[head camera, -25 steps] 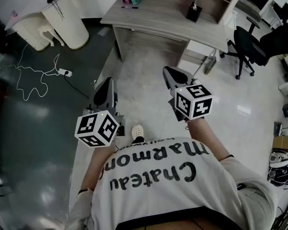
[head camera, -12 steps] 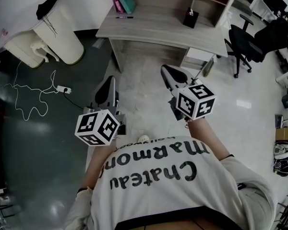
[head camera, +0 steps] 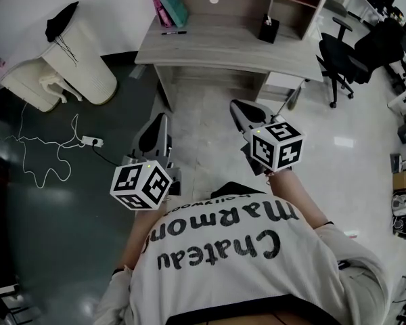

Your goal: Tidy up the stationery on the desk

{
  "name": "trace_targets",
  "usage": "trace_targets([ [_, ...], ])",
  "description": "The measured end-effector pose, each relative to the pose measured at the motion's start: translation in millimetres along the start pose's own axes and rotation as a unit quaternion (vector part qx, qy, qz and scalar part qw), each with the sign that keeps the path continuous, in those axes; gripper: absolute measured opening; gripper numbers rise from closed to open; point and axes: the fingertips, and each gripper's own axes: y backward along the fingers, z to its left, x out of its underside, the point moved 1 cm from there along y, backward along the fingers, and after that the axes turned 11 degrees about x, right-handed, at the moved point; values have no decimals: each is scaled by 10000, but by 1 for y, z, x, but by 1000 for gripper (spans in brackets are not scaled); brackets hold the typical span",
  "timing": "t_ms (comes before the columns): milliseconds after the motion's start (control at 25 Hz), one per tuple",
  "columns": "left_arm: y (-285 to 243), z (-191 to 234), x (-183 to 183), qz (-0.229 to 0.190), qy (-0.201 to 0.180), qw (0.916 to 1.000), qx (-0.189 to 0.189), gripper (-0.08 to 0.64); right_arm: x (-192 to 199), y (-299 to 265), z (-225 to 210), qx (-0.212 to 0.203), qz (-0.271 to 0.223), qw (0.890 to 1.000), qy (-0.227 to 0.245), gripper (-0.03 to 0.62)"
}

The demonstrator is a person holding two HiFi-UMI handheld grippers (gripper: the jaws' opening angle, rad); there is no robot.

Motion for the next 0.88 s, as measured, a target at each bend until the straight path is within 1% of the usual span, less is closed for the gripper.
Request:
trace_targets([
  [80, -5, 6, 6, 96, 19, 9999, 31, 15, 4, -8, -4, 35, 52, 9999, -92, 15],
  [160, -10, 15, 12, 135, 152, 9998, 39, 15, 10, -16, -6, 29, 163, 9996, -244, 15],
  [320, -22, 30, 14, 118, 297, 9995, 43, 15, 17, -34, -12, 11, 366, 9980, -513, 15],
  [440, -35, 39, 13, 74, 331, 9994, 49, 15, 17, -50, -16, -20, 487, 9978, -455, 15],
  [640, -60, 56, 16, 155, 361, 9992, 36, 15, 15, -81, -15, -188, 616, 9974, -325, 15],
  [880, -88, 95, 8, 32, 520, 9984, -227, 15, 2, -134, -25, -388, 694, 9966, -225, 15],
])
